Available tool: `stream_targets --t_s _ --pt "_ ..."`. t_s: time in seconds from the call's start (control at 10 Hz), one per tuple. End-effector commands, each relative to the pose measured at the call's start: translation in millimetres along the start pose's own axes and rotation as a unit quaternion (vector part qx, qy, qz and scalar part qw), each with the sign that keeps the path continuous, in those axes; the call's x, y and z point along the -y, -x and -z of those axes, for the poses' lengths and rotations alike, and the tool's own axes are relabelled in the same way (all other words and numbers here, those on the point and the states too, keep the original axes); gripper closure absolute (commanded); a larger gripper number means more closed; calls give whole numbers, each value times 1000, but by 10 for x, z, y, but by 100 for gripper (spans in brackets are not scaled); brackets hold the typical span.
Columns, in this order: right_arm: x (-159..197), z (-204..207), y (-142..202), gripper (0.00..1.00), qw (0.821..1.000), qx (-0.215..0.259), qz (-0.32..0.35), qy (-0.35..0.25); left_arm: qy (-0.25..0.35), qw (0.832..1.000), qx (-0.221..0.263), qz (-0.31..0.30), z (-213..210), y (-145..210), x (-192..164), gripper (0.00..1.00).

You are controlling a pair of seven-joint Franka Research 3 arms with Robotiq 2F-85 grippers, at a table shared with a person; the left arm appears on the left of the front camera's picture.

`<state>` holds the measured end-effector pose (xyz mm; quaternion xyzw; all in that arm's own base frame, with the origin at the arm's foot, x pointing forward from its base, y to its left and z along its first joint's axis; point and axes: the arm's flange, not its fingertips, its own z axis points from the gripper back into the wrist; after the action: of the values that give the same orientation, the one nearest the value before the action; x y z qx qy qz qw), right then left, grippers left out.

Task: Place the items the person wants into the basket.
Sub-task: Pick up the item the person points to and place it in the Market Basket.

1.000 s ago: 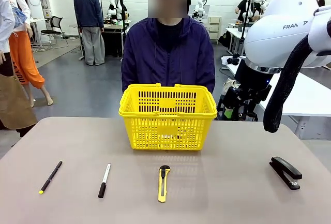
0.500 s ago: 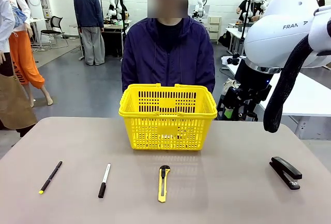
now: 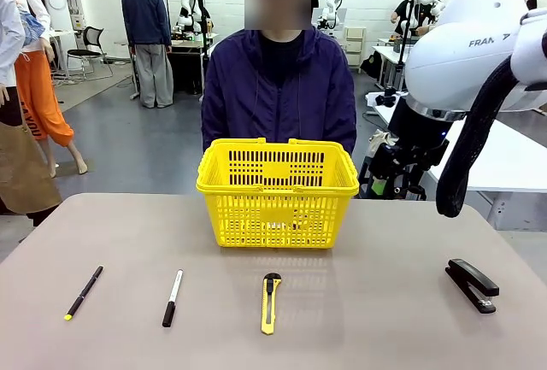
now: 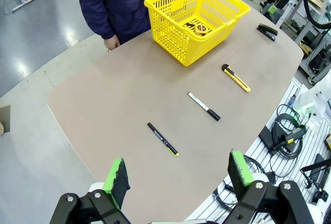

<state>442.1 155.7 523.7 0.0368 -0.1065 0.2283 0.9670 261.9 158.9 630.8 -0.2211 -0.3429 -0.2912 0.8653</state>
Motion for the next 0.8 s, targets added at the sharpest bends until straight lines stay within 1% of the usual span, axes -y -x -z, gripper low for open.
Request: stream_targets --t_s 0.0,0.1,0.2,0.3,0.4,0.5,0.7 --pt "359 -317 311 0 997 36 -49 -56 5 1000 7 6 -17 4 -12 0" --pt "638 -518 492 0 990 62 -85 -89 5 1000 7 6 -17 4 -12 0" --pt "947 -691 701 0 983 98 -87 -130 5 1000 7 6 -17 4 -12 0" --pt "1265 -865 980 0 968 135 -101 -187 5 1000 7 6 -17 4 -12 0" --pt "1525 -970 1234 0 960 159 -102 -205 5 1000 7 6 -17 4 -12 0" --pt "1732 -1044 1468 0 951 190 -84 -228 5 1000 7 6 -17 4 -12 0" --pt "1982 -1104 1932 0 935 239 -67 -254 5 1000 7 6 -17 4 -12 0"
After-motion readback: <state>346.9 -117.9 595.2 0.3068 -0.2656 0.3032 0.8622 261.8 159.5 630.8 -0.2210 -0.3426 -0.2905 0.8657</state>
